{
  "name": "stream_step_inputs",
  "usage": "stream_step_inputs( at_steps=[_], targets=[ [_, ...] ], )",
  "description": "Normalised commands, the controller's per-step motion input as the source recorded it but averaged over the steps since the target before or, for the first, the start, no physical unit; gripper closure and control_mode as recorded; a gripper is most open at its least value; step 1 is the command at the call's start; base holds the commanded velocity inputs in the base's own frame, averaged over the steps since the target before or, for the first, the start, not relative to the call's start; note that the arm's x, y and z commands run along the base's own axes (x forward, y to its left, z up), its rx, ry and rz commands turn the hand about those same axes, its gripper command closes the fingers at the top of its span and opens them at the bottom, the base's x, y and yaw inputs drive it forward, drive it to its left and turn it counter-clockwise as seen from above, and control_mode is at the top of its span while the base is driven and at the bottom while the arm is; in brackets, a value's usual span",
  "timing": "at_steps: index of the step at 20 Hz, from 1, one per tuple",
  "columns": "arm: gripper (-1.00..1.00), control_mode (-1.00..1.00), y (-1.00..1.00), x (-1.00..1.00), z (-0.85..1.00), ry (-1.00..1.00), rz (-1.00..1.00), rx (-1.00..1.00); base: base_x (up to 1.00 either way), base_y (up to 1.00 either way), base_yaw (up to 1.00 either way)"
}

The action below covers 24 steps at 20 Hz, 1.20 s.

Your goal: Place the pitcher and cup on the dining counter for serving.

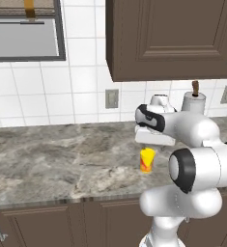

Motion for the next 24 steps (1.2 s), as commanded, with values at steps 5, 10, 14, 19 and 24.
stream_step_inputs(
  at_steps=[5,10,14,19,24],
  targets=[
    [-1.00,-1.00,-0.25,0.00,0.00,0.00,0.00,0.00,0.00,0.00,0.00],
    [-1.00,-1.00,-0.13,-0.07,0.00,0.00,0.00,0.00,0.00,0.00,0.00],
    [-1.00,-1.00,-0.02,-0.17,-0.06,0.00,0.00,0.00,0.00,0.00,0.00],
    [-1.00,-1.00,0.00,-0.09,-0.21,0.00,0.00,0.00,0.00,0.00,0.00],
    [-1.00,-1.00,0.00,0.00,-0.18,0.00,0.00,0.00,0.00,0.00,0.00]
  ],
)
